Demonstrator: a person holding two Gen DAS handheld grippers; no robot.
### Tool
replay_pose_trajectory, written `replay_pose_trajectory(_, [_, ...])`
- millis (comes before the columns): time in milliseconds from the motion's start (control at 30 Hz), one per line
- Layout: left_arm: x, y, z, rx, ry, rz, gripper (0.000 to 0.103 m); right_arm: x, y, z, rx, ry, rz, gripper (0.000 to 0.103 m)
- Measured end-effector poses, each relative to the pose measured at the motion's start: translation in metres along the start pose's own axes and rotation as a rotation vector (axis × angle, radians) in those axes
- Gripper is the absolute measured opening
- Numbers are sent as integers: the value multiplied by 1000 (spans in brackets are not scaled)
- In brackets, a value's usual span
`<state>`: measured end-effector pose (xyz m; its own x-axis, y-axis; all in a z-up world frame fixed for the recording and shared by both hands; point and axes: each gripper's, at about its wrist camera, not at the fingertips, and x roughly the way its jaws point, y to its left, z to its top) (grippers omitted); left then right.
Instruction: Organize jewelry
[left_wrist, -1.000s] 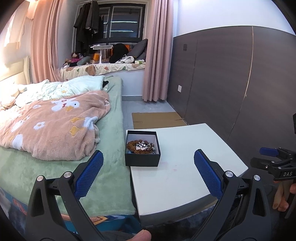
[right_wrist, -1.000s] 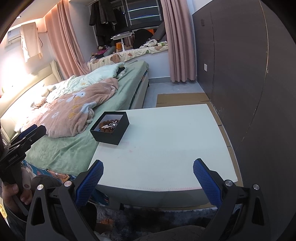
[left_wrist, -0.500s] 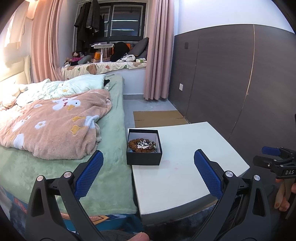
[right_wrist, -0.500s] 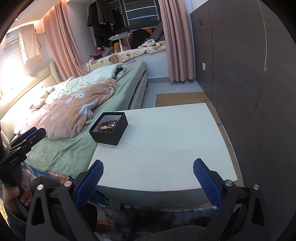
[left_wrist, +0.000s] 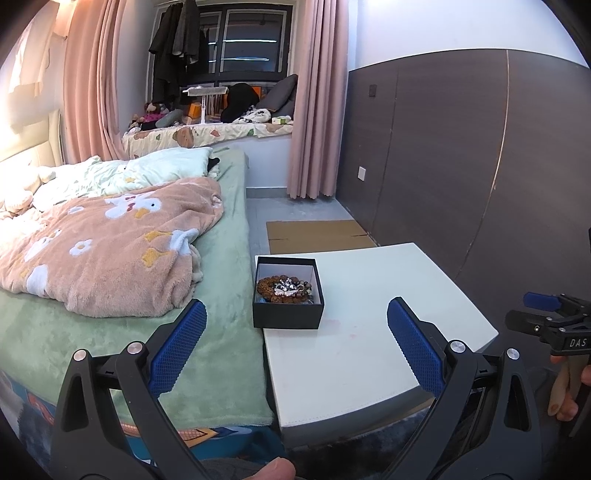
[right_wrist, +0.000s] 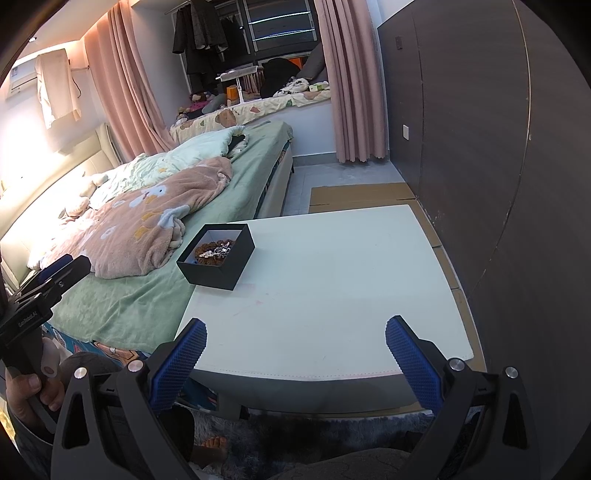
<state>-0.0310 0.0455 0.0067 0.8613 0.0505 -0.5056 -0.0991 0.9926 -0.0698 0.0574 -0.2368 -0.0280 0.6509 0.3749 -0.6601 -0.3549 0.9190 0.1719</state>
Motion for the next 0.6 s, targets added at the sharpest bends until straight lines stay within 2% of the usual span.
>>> replay_pose_trajectory(600, [0, -2, -1, 5, -9, -5, 98, 7, -7, 1, 6, 14, -15, 95])
